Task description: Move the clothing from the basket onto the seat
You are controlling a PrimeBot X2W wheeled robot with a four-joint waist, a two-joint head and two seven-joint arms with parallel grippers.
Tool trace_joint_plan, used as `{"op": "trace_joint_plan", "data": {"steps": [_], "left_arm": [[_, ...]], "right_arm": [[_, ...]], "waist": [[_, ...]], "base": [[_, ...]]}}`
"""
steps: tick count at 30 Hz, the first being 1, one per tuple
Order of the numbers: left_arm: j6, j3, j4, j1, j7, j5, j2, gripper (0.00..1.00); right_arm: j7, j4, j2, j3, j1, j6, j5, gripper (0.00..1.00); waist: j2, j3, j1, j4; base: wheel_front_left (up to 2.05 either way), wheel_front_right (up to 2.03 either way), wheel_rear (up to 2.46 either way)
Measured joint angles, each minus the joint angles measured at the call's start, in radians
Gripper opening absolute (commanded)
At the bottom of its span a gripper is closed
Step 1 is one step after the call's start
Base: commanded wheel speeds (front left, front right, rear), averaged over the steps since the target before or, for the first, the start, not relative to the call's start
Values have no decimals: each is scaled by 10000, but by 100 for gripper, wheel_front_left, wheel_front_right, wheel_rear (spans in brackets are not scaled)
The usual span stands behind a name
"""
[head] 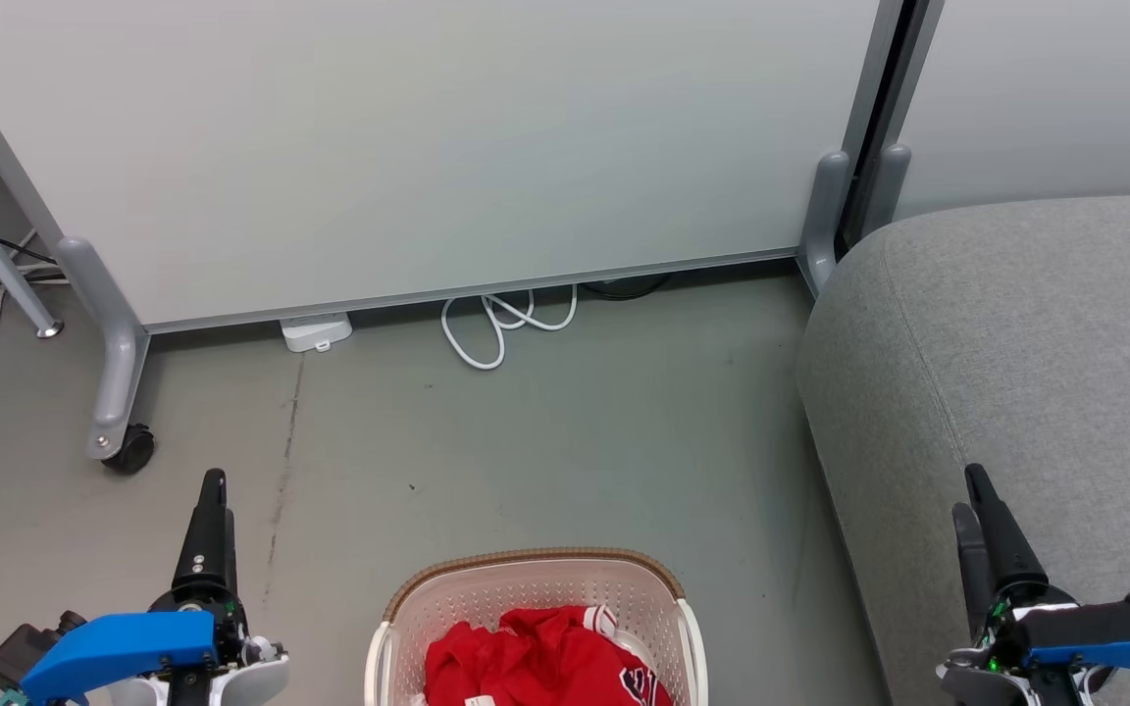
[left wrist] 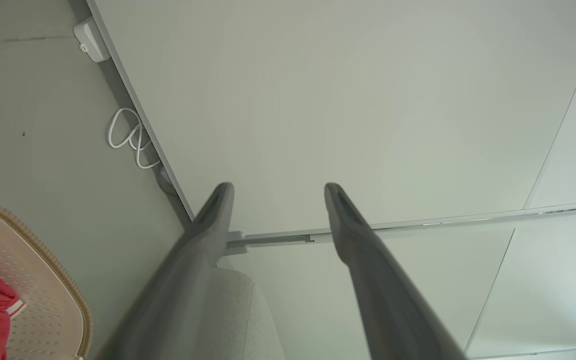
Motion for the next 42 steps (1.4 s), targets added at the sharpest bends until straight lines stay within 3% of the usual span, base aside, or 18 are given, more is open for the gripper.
{"op": "trace_joint_plan", "data": {"steps": [10,20,42], "left_arm": [[12,-247,-359,-47,-364,2295,8,100],[414,-715,-629,-101,-755,4535,10,100],[761,-1308,-522,-241,-1469,8019,33,100]], "right_arm": [[-370,-274,0,228,-15,0,-1662,100],[-746,-529,-2,433,-60,0,-3712,100],[-1465,-512,-6,731,-125,4,-6968,100]], "waist": [[0,35,0,25],[0,65,0,55],[0,88,0,134]], "base": [[0,0,0],[0,0,0],[0,0,0]]}}
